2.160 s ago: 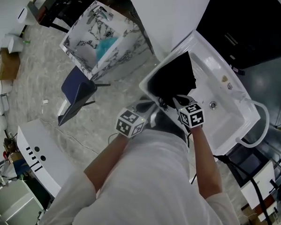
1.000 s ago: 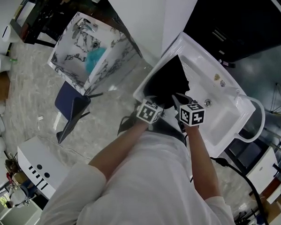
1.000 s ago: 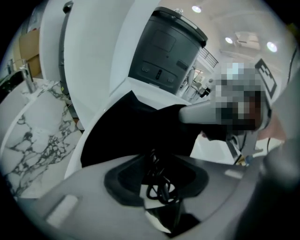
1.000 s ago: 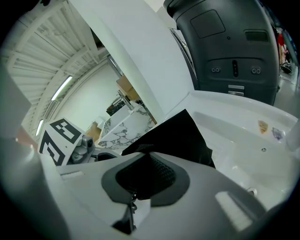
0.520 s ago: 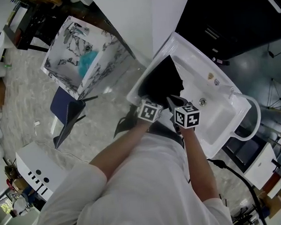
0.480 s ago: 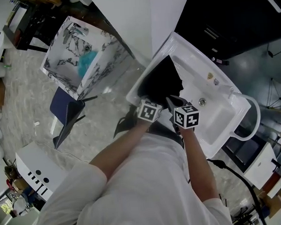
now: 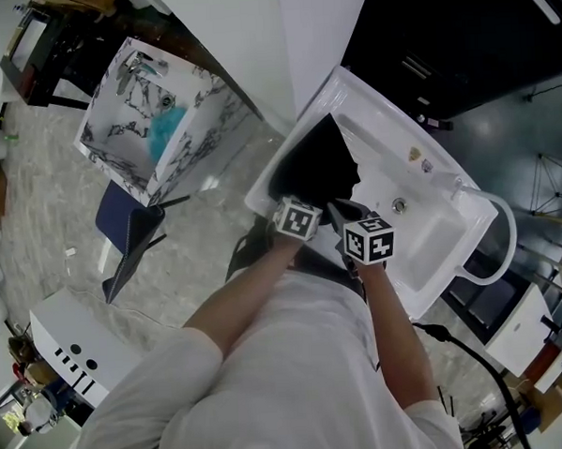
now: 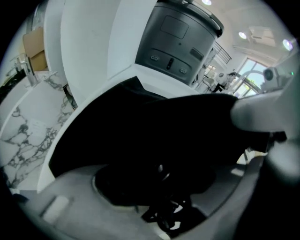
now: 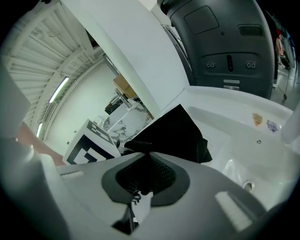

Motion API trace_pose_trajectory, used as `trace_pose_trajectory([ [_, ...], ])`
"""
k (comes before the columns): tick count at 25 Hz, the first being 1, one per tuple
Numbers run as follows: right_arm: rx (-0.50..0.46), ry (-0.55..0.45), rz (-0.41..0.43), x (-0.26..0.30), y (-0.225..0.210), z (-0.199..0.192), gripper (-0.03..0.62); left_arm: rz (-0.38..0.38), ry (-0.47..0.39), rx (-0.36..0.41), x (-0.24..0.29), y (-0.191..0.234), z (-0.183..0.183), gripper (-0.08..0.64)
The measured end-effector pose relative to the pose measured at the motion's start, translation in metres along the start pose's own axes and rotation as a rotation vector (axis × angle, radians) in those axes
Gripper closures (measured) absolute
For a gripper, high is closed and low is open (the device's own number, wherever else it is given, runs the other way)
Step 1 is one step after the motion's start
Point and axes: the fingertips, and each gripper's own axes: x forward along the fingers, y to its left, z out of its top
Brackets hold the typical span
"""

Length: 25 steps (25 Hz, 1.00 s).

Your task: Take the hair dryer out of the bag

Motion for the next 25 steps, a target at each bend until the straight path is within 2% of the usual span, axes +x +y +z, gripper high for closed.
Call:
trace_pose_trajectory([
  [3, 0.0, 0.007, -0.008, -0.002, -0.004, -0.005, 0.575, -0.013, 0.044, -0.024, 0.005, 0.003, -0.004, 0.325],
  [7, 0.001, 0.015, -0.006, -0.004, -0.006, -0.012, 0.57, -0.085, 0.066, -0.06, 0.007, -0.004, -0.003, 0.325],
  [13, 0.067, -0.032, 0.017, -0.014, -0.009, -0.009, 0.429, -0.119, 0.045, -0.1, -0.004, -0.005, -0.003, 0.334],
  [19, 0.108, -0.093, 0.09, -0.034, -0.013, -0.005, 0.372, -0.142, 0.014, -0.132, -0.031, -0.011, -0.006, 0.338],
  [22, 0.15, -0.111, 0.074, -0.041, -0.026, -0.006, 0.372, -0.154, -0.002, -0.149, -0.043, -0.014, -0.007, 0.339],
  [25, 0.196, -0.106, 0.037, -0.04, -0.04, -0.013, 0.401, -0.168, -0.012, -0.15, -0.055, -0.017, -0.009, 0.341],
])
